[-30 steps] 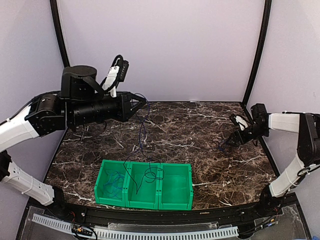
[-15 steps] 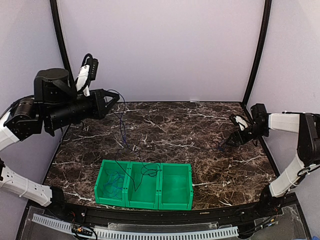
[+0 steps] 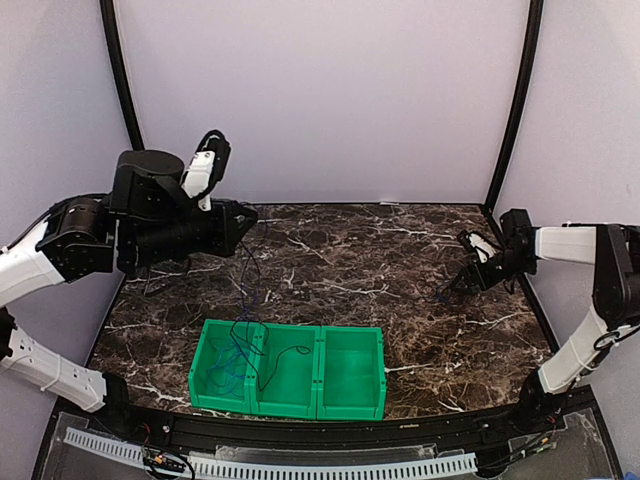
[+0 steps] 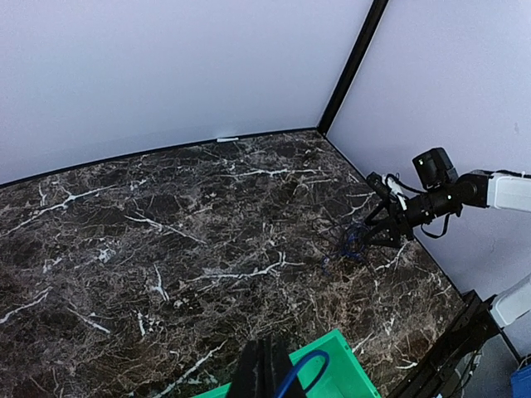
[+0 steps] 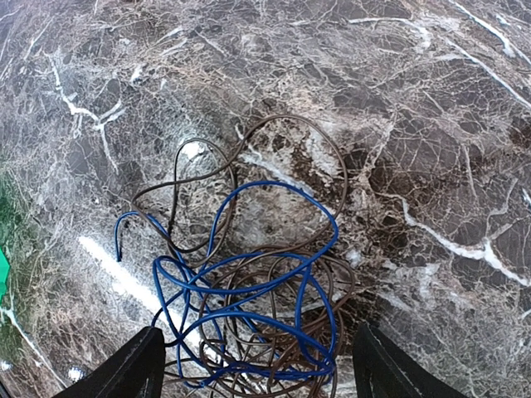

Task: Untangle the cables

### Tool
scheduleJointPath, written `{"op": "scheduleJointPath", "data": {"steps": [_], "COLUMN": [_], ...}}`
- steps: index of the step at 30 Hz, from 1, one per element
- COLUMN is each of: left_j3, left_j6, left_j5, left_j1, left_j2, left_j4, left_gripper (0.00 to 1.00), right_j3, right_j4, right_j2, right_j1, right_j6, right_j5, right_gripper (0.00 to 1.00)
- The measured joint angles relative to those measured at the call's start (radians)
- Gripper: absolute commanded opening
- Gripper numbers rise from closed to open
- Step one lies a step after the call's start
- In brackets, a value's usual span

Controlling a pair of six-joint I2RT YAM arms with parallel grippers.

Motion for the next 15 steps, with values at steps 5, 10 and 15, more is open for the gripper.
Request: {"op": "scheduleJointPath", "data": {"steps": [5,10,15], "left_j3": [0.010,0.062,0.080], "left_j6": [0.027,0.063,0.070], "left_j5": [0.050,0.101,0.155], "left_j1": [0.000,0.000,0.000], "left_j2": [0.082,0.113,0.113], "left_j4": [0.016,0.054,0.084], "left_gripper": [0.00,0.00,0.00], "right_j3": [0.000,0.000,0.000], "right_j4": [-0.004,-0.006,-0.007], "right_j2": [0.019,0.021,0.022], "right_j1": [0.000,0.000,0.000], "right_j6": [0.000,-0.004,-0.004], "right_j5": [-0.007,-0.007,-0.008], "right_gripper": [0.79,0.79,0.79]}}
